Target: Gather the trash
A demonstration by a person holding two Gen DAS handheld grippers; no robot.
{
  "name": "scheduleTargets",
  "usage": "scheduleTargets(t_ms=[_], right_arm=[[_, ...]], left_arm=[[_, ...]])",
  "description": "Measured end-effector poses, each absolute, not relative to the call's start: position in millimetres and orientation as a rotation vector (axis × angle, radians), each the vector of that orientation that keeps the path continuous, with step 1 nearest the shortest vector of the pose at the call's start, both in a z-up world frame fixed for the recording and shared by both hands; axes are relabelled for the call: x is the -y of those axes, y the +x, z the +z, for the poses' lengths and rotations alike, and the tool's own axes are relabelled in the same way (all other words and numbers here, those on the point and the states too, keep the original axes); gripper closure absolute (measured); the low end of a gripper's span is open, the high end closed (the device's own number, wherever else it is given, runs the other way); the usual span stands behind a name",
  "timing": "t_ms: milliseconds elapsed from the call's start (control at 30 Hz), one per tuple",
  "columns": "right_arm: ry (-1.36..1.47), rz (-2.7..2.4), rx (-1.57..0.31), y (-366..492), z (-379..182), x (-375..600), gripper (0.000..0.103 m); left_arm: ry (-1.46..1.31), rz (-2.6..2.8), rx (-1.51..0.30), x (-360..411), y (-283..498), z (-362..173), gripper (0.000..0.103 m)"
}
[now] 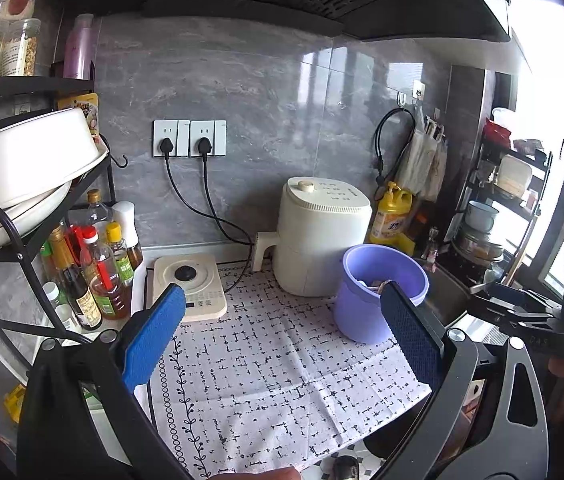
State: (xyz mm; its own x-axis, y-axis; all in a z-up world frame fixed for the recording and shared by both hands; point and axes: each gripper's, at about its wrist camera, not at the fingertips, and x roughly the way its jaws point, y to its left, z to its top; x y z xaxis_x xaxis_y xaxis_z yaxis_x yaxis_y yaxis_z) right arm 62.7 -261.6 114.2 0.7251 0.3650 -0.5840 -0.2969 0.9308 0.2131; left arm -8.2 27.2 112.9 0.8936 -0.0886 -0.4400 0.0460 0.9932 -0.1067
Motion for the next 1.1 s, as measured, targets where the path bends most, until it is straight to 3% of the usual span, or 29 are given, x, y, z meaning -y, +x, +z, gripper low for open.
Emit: scheduleTargets(t_ms=[1100], right_arm=[[0.131,0.384,-0.671,62.5,109.0,249.7,0.008]], left_arm=[[-0.057,-0.080,-0.472,-26.6,-13.9,111.5,0.006]])
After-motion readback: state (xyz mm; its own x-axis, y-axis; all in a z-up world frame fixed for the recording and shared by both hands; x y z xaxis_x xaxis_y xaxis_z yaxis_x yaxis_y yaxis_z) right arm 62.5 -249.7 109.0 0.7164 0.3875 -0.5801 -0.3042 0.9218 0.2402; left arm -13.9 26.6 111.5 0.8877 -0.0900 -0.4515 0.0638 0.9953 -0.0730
